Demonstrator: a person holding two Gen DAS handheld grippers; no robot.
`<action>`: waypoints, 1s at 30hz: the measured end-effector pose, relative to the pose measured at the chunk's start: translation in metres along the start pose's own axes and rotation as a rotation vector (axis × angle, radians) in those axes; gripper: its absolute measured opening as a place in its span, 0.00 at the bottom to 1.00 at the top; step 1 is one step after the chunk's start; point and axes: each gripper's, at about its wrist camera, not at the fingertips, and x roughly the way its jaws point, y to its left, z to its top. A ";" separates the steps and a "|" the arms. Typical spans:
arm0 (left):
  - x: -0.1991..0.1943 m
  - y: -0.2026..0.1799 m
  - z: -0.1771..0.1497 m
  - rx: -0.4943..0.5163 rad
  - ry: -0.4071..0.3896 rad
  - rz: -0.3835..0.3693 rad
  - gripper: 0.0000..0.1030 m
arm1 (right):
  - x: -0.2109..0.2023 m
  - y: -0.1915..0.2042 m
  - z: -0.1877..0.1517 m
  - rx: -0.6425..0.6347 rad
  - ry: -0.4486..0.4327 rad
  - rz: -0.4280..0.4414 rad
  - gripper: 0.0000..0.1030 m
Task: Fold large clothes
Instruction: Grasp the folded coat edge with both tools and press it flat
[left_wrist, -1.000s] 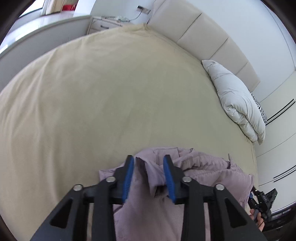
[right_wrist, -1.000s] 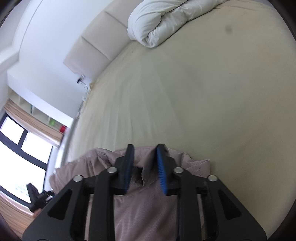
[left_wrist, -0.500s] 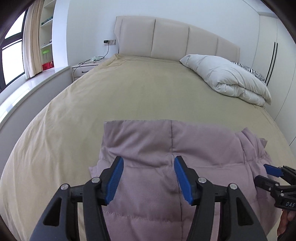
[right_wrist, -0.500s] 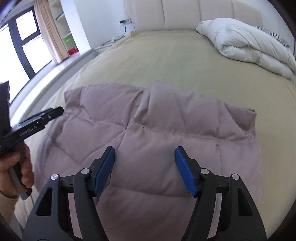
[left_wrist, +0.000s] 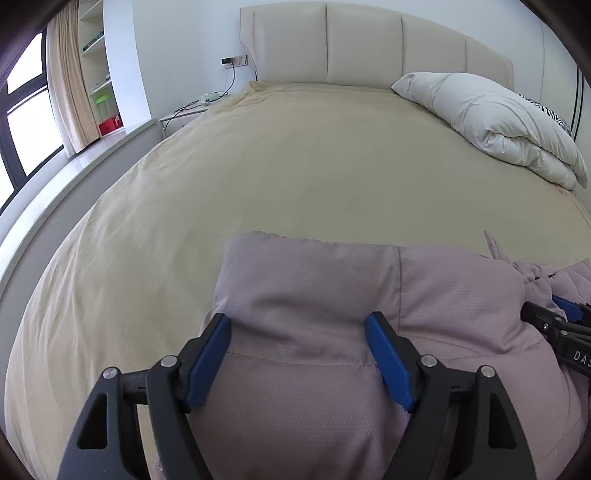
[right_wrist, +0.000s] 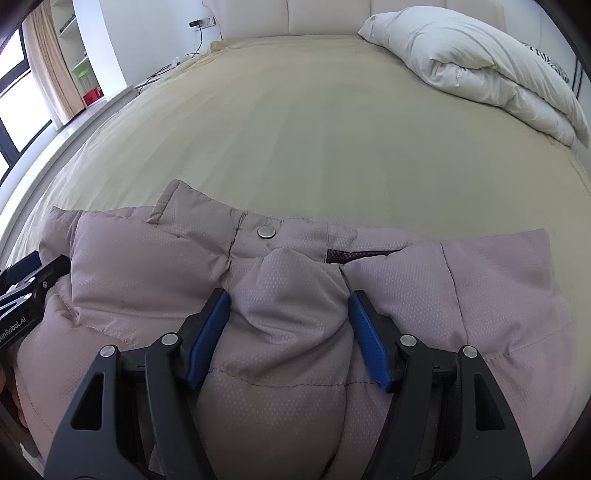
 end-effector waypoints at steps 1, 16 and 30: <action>0.005 0.002 -0.001 -0.004 0.005 -0.004 0.81 | 0.007 -0.004 0.002 0.010 0.005 0.016 0.64; 0.031 0.000 -0.002 -0.007 0.014 0.020 0.88 | 0.019 -0.017 -0.027 0.041 -0.065 0.046 0.64; 0.028 -0.002 -0.006 -0.012 -0.019 0.034 0.88 | 0.010 -0.010 -0.046 0.032 -0.112 0.027 0.63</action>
